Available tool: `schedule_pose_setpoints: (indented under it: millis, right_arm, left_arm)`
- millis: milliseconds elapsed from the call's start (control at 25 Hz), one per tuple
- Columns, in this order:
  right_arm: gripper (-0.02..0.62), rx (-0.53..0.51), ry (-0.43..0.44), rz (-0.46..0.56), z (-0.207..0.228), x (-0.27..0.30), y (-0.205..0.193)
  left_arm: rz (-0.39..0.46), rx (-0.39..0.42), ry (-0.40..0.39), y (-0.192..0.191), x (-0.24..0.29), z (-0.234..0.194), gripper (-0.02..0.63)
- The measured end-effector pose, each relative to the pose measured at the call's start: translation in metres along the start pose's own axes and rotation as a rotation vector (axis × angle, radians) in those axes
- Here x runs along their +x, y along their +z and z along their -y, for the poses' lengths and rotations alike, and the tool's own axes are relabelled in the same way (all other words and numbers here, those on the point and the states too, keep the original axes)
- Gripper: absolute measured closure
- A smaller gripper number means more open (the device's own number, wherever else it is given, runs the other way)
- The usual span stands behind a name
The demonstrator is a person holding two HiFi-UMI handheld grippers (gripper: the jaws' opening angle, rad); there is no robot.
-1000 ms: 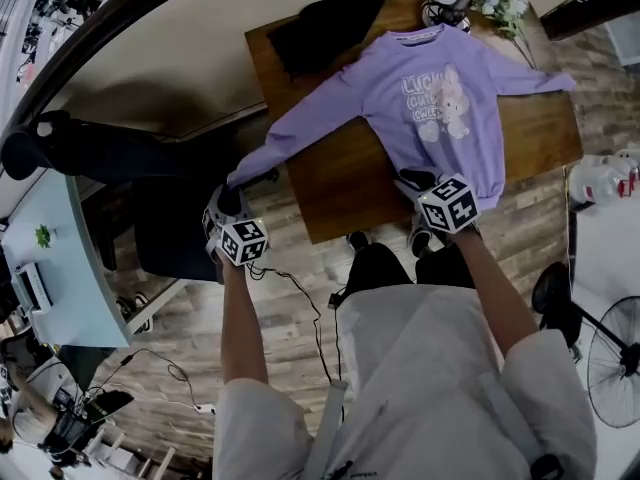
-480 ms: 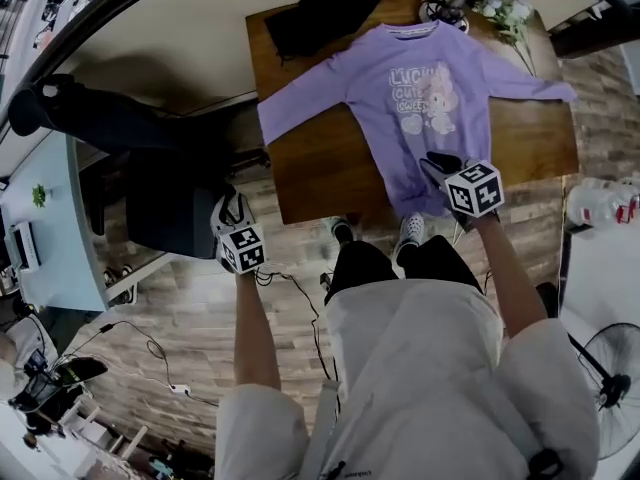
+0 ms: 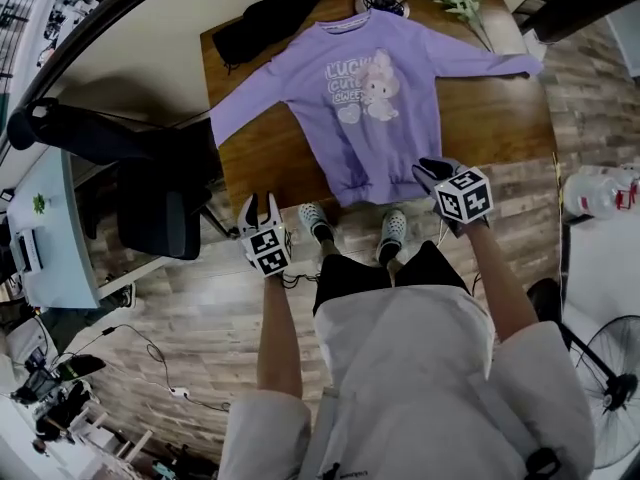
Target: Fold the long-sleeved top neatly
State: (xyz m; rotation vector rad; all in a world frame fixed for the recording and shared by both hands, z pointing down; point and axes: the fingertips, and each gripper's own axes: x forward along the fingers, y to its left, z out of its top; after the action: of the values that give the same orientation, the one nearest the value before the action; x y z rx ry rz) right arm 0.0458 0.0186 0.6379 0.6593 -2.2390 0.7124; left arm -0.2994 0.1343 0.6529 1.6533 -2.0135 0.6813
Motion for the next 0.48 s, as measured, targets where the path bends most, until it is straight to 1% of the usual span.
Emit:
schedule_pose_setpoints:
  millis: [120, 200, 280, 360, 480]
  right_arm:
    - [0.492, 0.015, -0.009, 0.020, 0.012, -0.013, -0.021]
    - [0.489, 0.000, -0.027, 0.027, 0.016, -0.020, -0.035]
    - [0.486, -0.069, -0.062, 0.013, 0.018, -0.027, -0.049]
    - [0.473, -0.156, -0.081, -0.001, 0.013, -0.030, -0.062]
    - [0.440, -0.308, -0.088, -0.030, 0.003, -0.029, -0.080]
  left_arm:
    - [0.021, -0.023, -0.068, 0.009, -0.006, 0.057, 0.479]
    - [0.030, -0.072, -0.122, 0.012, -0.011, 0.093, 0.479]
    - [0.025, -0.150, -0.185, 0.008, -0.016, 0.126, 0.479]
    - [0.006, -0.197, -0.239, -0.002, -0.021, 0.154, 0.479]
    - [-0.044, -0.182, -0.291, -0.020, -0.024, 0.187, 0.471]
